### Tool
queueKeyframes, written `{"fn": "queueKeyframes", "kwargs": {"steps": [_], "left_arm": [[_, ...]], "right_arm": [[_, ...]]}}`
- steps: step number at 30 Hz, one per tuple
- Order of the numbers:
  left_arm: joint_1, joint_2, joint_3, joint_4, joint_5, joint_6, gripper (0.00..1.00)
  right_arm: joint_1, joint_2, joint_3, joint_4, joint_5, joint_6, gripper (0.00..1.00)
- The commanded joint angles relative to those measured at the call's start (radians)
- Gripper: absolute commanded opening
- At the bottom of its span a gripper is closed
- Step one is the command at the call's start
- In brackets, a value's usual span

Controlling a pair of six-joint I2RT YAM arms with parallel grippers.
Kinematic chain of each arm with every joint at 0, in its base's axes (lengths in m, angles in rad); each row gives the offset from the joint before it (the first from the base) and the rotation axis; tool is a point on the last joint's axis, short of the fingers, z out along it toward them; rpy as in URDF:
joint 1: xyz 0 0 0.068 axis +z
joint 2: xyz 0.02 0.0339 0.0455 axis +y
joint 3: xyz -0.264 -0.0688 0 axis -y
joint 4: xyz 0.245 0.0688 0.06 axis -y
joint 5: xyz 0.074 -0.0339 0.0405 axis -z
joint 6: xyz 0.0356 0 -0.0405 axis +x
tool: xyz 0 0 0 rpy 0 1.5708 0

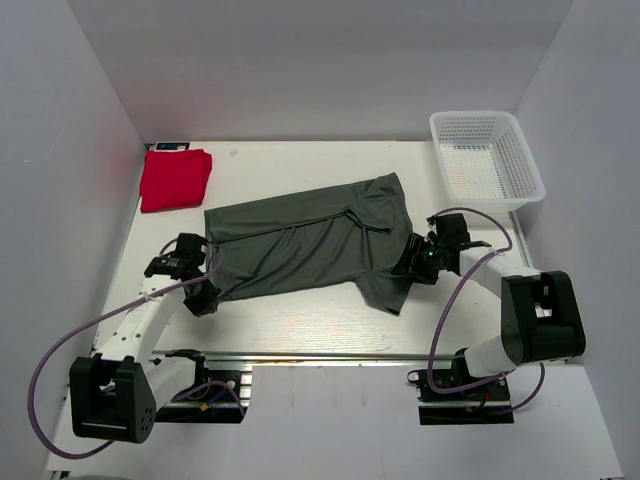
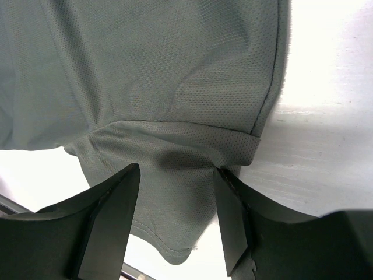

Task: Fold and stack the t-shirts
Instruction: Grap the side of the flattened tshirt closest away from the robot with both arms

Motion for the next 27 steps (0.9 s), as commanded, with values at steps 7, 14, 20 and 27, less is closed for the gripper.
{"fn": "queueKeyframes", "kwargs": {"steps": [7, 14, 20, 27], "left_arm": [[-0.005, -0.117, 0.005, -0.127, -0.14, -0.198, 0.36], [-0.005, -0.14, -0.072, 0.305, 0.011, 0.053, 0.59], [-0.005, -0.042, -0.105, 0.459, 0.14, 0.181, 0.43], [-0.005, -0.001, -0.118, 0.4, 0.061, 0.199, 0.4]], "right_arm": [[-0.018, -0.02, -0.039, -0.073, 0.044, -0.046, 0.64], [-0.014, -0.173, -0.043, -0.032, -0.03, -0.095, 0.78], [-0.009, -0.28, -0.033, -0.053, -0.01, -0.102, 0.82], [-0.012, -0.34, -0.022, -0.137, 0.041, -0.101, 0.84]]}}
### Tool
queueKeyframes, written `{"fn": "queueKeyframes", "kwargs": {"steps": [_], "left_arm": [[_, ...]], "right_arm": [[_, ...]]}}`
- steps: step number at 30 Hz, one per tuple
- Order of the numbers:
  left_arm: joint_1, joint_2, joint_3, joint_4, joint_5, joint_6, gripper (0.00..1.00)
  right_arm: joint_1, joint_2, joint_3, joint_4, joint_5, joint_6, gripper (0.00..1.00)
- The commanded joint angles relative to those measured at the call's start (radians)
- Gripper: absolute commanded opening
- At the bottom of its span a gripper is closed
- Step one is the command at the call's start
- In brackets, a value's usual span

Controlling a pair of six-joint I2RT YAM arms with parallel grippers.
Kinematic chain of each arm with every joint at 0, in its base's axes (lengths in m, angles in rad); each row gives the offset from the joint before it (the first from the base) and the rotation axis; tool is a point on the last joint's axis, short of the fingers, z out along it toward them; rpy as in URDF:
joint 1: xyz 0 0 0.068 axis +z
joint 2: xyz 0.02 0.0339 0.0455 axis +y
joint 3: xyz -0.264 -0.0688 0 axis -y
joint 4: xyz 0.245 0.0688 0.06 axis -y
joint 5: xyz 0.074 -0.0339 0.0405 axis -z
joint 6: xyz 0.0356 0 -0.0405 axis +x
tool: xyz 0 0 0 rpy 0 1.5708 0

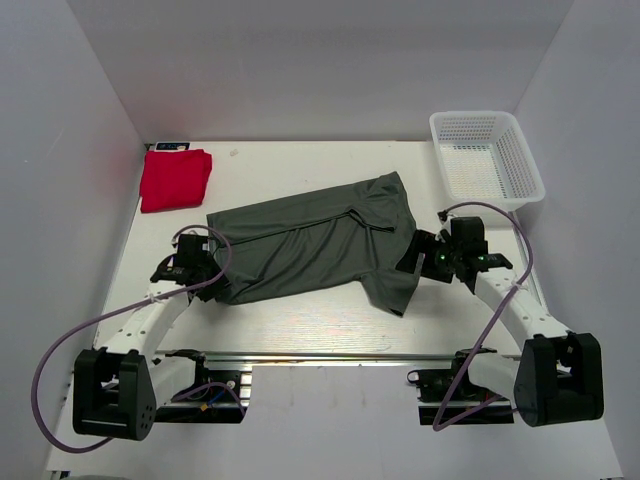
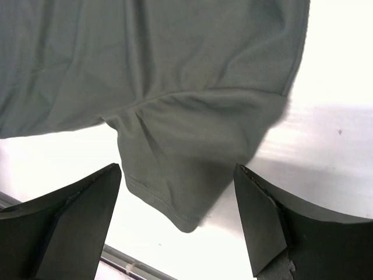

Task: Fold and stack the t-shirts
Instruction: Grap the side of the flattened tshirt closest away from the robot with both arms

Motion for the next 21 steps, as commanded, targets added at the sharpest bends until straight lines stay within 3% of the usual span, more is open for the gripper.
{"fn": "queueKeyframes", "kwargs": {"steps": [1, 2, 7, 12, 16, 21], "left_arm": [[-0.003, 0.004, -0.006, -0.015, -0.047, 0.03, 0.4], [-0.003, 0.004, -0.006, -0.015, -0.06, 0.021, 0.4], [-0.003, -0.03, -0.045, 0.066, -0.052, 0.035, 0.6], [-0.003, 0.004, -0.076, 0.177, 0.039, 0.093, 0.6], [-0.003, 0.036, -0.085, 0.217, 0.105, 0.112, 0.38], [-0.003, -0.037, -0.085, 0.165, 0.081, 0.11, 0.1]], "right_arm": [[0.0, -0.031, 0.02, -0.057, 0.026, -0.016, 0.84], [-0.002, -0.034, 0.019, -0.075, 0.024, -0.018, 0.84], [0.001, -0.04, 0.012, -0.103, 0.026, -0.024, 0.84], [0.0, -0.066, 0.009, -0.128, 0.036, -0.021, 0.85], [0.0, -0.077, 0.005, -0.138, 0.049, -0.015, 0.85], [0.0, -0.067, -0.021, -0.146, 0.033, -0.004, 0.85]]}}
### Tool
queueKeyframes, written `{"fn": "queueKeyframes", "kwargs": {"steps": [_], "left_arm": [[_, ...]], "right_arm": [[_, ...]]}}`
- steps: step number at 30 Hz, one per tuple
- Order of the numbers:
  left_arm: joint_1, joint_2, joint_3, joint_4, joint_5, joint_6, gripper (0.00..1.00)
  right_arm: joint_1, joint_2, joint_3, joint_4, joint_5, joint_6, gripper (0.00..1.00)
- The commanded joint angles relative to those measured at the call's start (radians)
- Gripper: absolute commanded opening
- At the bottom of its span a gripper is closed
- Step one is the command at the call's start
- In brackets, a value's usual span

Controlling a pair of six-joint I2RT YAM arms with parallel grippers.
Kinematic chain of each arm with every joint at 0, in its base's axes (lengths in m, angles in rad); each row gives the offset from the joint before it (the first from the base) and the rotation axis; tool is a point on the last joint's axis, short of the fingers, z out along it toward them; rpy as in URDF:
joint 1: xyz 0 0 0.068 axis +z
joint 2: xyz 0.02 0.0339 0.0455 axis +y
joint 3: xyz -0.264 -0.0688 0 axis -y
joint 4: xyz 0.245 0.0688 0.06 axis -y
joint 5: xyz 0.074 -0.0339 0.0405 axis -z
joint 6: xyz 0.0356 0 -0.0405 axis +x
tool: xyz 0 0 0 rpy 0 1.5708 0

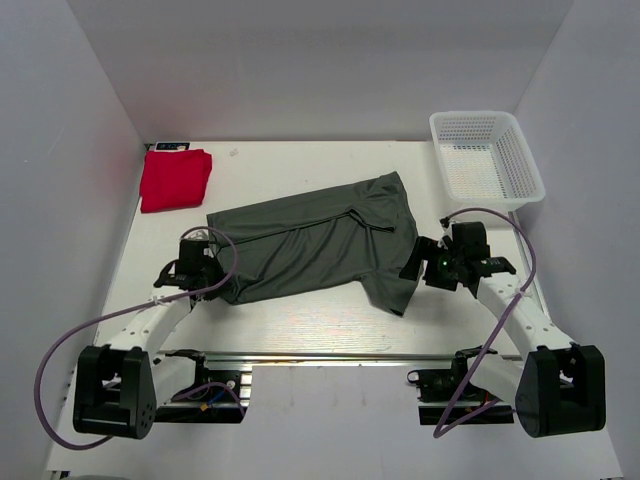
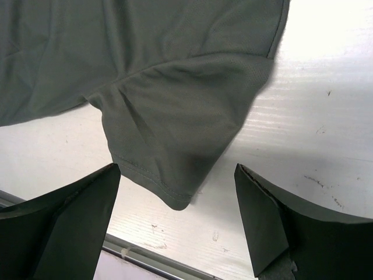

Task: Fold and stack the t-shirts
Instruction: Grap the side of the flattened tshirt closest away from the robot with both arms

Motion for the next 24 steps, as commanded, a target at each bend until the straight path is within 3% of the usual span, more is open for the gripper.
{"fn": "queueKeyframes", "kwargs": {"steps": [1, 2, 8, 18, 22, 24], "left_arm": [[-0.003, -0.073, -0.003, -0.005, 0.011, 0.009, 0.07], [-0.003, -0.089, -0.003, -0.029, 0.011, -0.005, 0.0], [-0.003, -0.197, -0.003, -0.141, 0.055, -0.045, 0.0], [-0.003, -0.355, -0.013, -0.313, -0.008, -0.199, 0.0], [-0.003, -0.451, -0.013, -0.337, -0.057, -0.222, 0.0], [-0.003, -0.489, -0.022, -0.348, -0.069, -0.236, 0.0]], "right_arm": [[0.0, -0.006, -0.025, -0.024, -0.004, 0.012, 0.85], [0.0, -0.003, -0.032, -0.025, -0.005, 0.015, 0.85], [0.003, 0.03, -0.069, -0.011, -0.031, 0.047, 0.8], [0.029, 0.125, -0.154, 0.131, -0.134, 0.116, 0.74], [0.044, 0.162, -0.164, 0.17, -0.153, 0.136, 0.66], [0.049, 0.168, -0.167, 0.171, -0.159, 0.153, 0.52]]}}
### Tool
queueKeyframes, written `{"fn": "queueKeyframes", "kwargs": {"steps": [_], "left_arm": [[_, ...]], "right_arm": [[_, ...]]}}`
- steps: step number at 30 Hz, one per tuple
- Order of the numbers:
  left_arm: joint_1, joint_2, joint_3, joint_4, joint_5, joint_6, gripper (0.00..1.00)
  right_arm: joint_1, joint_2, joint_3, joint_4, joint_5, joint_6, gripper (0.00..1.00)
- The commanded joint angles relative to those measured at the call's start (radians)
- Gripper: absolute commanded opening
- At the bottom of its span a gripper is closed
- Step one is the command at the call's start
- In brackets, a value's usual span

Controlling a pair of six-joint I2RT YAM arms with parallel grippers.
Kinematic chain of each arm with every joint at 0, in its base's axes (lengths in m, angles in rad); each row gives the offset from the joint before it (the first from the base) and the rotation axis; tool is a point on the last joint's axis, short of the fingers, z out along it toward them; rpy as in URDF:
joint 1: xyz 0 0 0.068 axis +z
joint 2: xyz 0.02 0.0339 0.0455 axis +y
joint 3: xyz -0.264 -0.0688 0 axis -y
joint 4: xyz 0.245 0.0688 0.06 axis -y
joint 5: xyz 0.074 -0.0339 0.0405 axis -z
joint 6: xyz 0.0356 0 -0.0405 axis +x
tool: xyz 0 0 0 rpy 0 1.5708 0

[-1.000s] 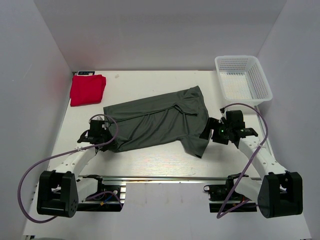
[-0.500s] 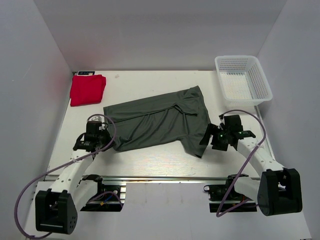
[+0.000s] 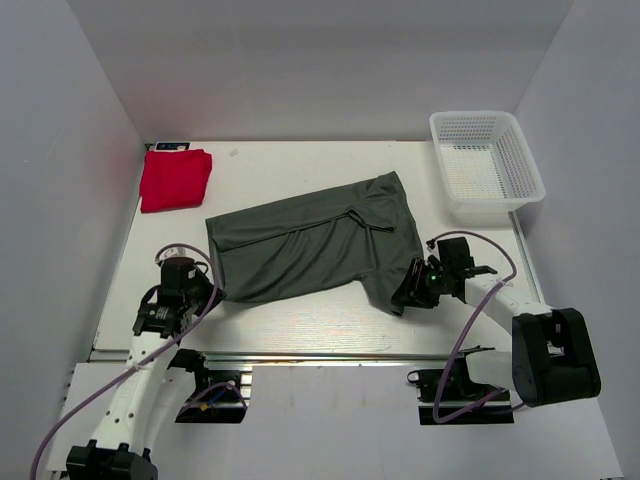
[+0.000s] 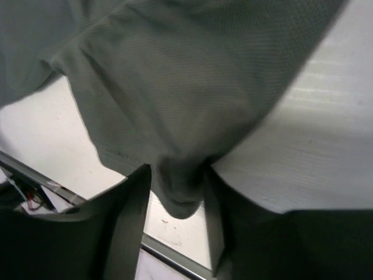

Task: Fold and stack the t-shirts
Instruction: Grap the side of the flattened tshirt closest away from the robot with both arms

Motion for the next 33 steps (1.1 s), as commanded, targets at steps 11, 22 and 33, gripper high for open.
{"fn": "queueKeyframes", "kwargs": {"steps": [11, 22, 33], "left_arm": [[-0.003, -0.03, 0.002, -0.095, -0.125, -0.106, 0.0], [-0.003, -0.04, 0.034, -0.029, -0.102, -0.072, 0.0], [0.012, 0.138, 0.133, 0.058, -0.154, -0.085, 0.0]], "right_arm": [[0.002, -0.145, 0.016, -0.22, 0.205, 0.04, 0.0], [0.009, -0.145, 0.091, -0.176, 0.05, -0.003, 0.0], [0.0, 0.041, 0.384, -0.139, 0.043, -0.011, 0.0]]}}
